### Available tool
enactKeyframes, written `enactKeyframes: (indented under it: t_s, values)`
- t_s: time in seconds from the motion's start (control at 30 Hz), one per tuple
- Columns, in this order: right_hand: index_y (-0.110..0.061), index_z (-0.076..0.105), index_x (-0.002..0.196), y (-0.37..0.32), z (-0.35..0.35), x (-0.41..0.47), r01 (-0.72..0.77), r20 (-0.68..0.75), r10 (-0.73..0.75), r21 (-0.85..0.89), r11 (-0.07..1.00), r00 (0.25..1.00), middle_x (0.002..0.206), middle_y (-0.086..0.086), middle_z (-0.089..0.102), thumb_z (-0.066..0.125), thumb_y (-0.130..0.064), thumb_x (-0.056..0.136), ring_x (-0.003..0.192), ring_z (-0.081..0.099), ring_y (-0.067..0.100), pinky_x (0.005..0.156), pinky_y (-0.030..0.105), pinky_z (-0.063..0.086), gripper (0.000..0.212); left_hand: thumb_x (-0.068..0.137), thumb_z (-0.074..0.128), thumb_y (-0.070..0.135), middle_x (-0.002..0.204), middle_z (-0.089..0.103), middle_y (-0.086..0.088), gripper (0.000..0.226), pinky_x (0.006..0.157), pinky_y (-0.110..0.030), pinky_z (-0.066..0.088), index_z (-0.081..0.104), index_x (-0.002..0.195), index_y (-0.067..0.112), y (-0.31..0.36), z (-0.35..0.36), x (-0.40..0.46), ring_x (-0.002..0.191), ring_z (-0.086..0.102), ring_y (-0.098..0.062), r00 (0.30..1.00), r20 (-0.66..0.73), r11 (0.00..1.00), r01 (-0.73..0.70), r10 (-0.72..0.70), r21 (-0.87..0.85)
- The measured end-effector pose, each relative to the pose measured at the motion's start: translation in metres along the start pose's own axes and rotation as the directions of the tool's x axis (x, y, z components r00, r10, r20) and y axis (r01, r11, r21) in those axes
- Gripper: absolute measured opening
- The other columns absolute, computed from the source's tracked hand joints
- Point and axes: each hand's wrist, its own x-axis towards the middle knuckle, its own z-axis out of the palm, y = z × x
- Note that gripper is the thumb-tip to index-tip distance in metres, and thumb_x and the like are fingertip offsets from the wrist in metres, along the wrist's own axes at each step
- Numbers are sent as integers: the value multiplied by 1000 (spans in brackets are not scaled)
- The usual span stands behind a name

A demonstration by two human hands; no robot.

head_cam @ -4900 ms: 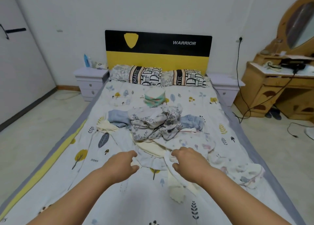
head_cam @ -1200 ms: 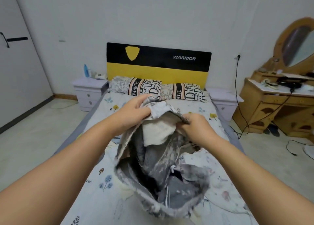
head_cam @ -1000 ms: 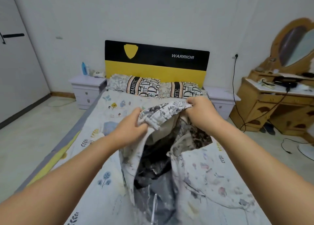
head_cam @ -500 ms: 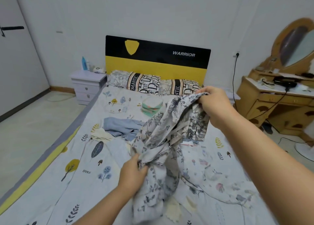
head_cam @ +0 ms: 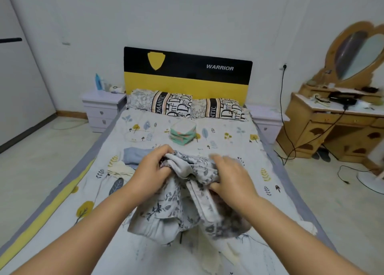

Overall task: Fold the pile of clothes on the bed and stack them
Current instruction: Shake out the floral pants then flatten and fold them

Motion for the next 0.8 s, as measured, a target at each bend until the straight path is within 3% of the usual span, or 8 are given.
enactKeyframes:
  t_s: [0.07, 0.23, 0.33, 0.47, 0.53, 0.6, 0.67, 0.8]
  values:
    - [-13, 51, 100, -5, 2, 2, -8, -8, 8, 12, 1000, 1000, 93, 12, 59, 52, -5, 82, 96, 57, 32, 72, 35, 46, 20, 74, 53, -12, 75, 54, 2, 24, 59, -8, 33, 55, 85, 9, 0, 1, 1, 68, 46, 7, 1000, -17, 999, -18, 19, 33]
    - [-21, 52, 118, -12, -33, 27, -120, -147, 172, 308, 944, 974, 95, 11, 53, 36, 8, 84, 72, 54, 26, 52, 30, 37, 47, 71, 61, 3, 73, 51, 8, 36, 55, -18, 32, 42, 83, 31, -19, 8, -16, 65, 46, -4, 998, 25, 980, 44, -50, 196]
    - [-21, 53, 102, -20, -53, 41, -133, -130, 210, 442, 887, 969, 83, 2, 49, 34, 9, 86, 55, 45, 16, 43, 29, 30, 39, 65, 64, 13, 73, 45, 6, 32, 55, -22, 28, 39, 80, 26, -26, 22, -33, 63, 39, -7, 990, 105, 981, 70, -90, 183]
    - [-19, 57, 84, -26, -64, 51, -167, -119, 288, 584, 794, 950, 67, 3, 51, 33, 5, 87, 47, 38, 17, 42, 23, 25, 34, 58, 67, 50, 78, 39, 8, 31, 64, -24, 31, 43, 59, 31, -24, 31, -43, 73, 42, -8, 974, 208, 996, 90, -86, -10]
    - [-19, 57, 76, -26, -67, 53, -180, -96, 316, 654, 735, 944, 63, 2, 50, 33, 3, 87, 47, 37, 17, 42, 22, 25, 35, 78, 62, 44, 72, 42, 7, 33, 64, -26, 31, 41, 56, 31, -31, 33, -46, 68, 45, -4, 989, 104, 995, 103, -102, 1]
    - [-21, 55, 72, -25, -71, 54, -191, -79, 341, 702, 686, 937, 66, 4, 52, 32, 2, 87, 54, 41, 17, 47, 23, 29, 36, 83, 66, 30, 69, 51, 4, 32, 56, -25, 32, 36, 72, 32, -40, 34, -48, 61, 47, -5, 984, -45, 979, 179, -175, 98]
    - [-22, 56, 71, -20, -75, 56, -195, -83, 371, 736, 649, 925, 70, 5, 55, 33, 2, 87, 62, 44, 18, 53, 26, 31, 37, 81, 67, 28, 77, 58, -5, 36, 54, -30, 31, 31, 87, 28, -48, 35, -48, 60, 51, -15, 946, -28, 917, 319, -322, 239]
    - [-18, 57, 70, 5, -77, 52, -205, -89, 374, 708, 675, 923, 69, 7, 55, 33, 3, 87, 65, 46, 20, 53, 26, 30, 36, 88, 49, 16, 104, 65, -14, 7, 69, -33, 38, 44, 89, 21, -58, 22, -33, 98, 58, -31, 886, 56, 777, 372, -460, 508]
